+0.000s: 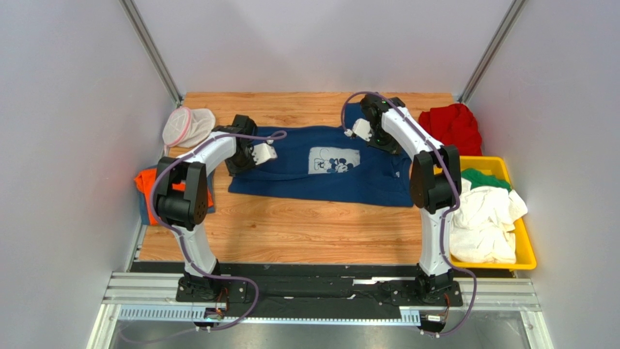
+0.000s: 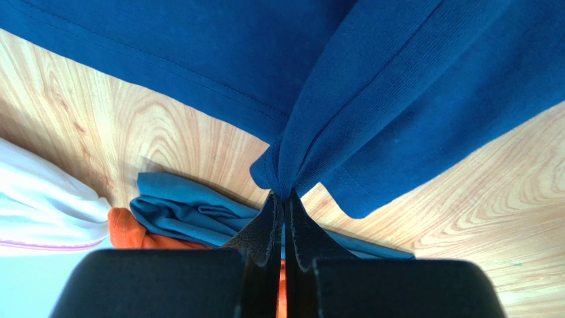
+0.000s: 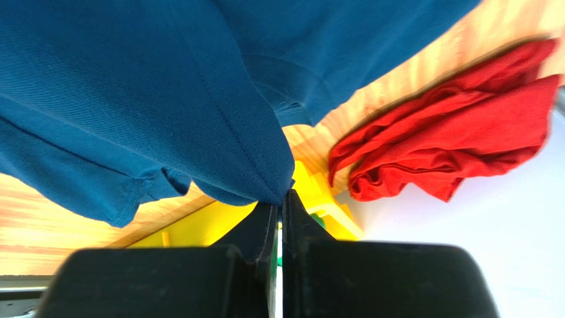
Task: Fold and stack the t-shirts
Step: Fold the tshirt
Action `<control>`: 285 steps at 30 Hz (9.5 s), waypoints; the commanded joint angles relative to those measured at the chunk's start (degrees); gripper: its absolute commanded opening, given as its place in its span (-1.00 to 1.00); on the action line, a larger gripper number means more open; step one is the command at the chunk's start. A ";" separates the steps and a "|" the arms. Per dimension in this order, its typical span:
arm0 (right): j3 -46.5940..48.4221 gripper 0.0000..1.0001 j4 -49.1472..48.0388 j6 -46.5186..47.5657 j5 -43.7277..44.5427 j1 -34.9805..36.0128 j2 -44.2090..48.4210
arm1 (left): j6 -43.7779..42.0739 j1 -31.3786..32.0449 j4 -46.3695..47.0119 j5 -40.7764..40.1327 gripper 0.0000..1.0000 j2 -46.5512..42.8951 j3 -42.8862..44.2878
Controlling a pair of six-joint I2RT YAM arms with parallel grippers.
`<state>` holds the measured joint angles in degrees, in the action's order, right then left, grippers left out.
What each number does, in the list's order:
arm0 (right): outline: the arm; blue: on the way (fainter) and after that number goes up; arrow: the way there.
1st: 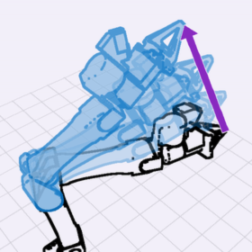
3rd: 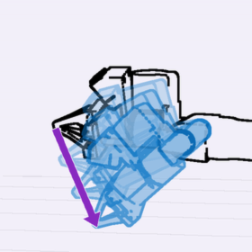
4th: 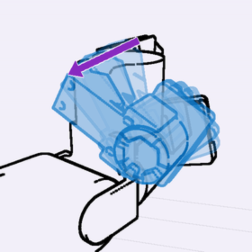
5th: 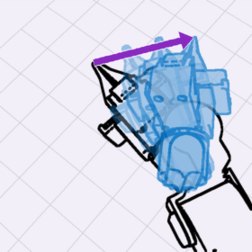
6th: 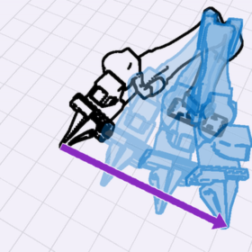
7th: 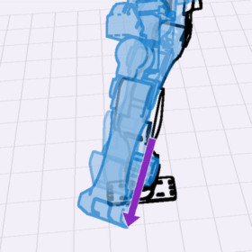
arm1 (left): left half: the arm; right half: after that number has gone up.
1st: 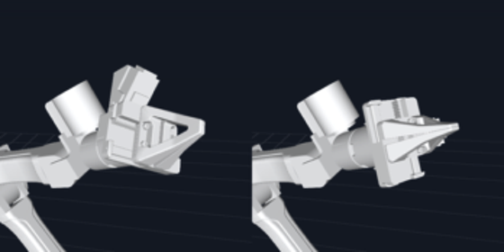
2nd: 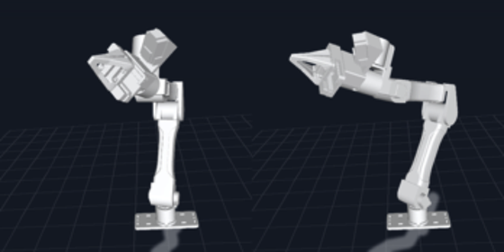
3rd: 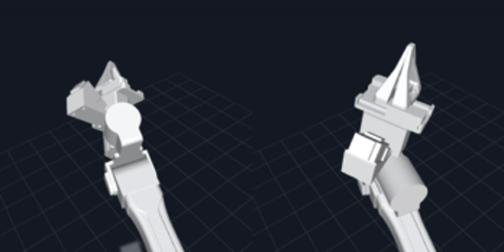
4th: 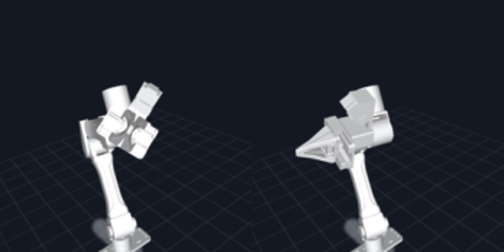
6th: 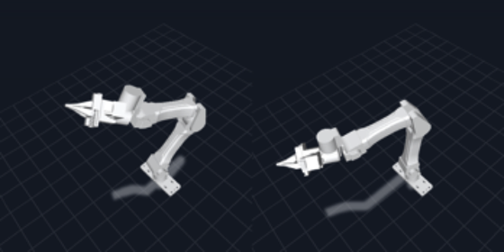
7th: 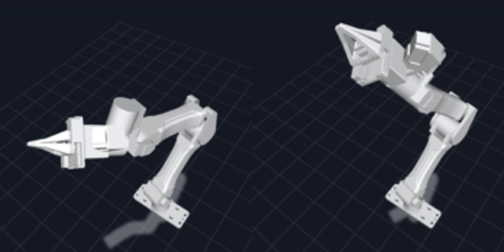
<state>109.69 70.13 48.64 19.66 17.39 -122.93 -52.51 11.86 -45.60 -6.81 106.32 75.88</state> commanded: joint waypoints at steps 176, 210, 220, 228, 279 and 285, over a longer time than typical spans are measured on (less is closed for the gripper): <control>2.53 0.38 -32.33 -30.80 -13.76 -9.65 1.85 | 17.70 1.24 27.41 -9.28 0.93 -2.36 4.54; -21.70 0.41 -37.35 -30.89 -25.63 -8.69 18.16 | 17.62 1.76 23.03 -1.54 0.97 -1.63 2.53; -31.63 0.41 -34.00 -27.81 -26.43 -6.58 23.53 | 13.40 4.49 20.82 -1.10 0.96 -2.61 -3.98; -32.79 0.41 -34.97 -26.23 -25.38 -6.40 20.55 | 12.52 4.67 20.29 -0.92 0.96 0.19 -2.49; -55.02 0.40 -26.10 -17.79 -21.68 2.21 29.76 | 16.12 13.45 19.42 -9.37 0.95 -18.87 -34.82; -56.43 0.41 -23.82 -18.67 -20.72 4.06 34.86 | 18.76 14.68 17.40 -9.19 0.95 -24.58 -39.22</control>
<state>53.76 42.63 30.28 -2.92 20.62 -92.03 -37.87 26.00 -19.75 -18.72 83.48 40.95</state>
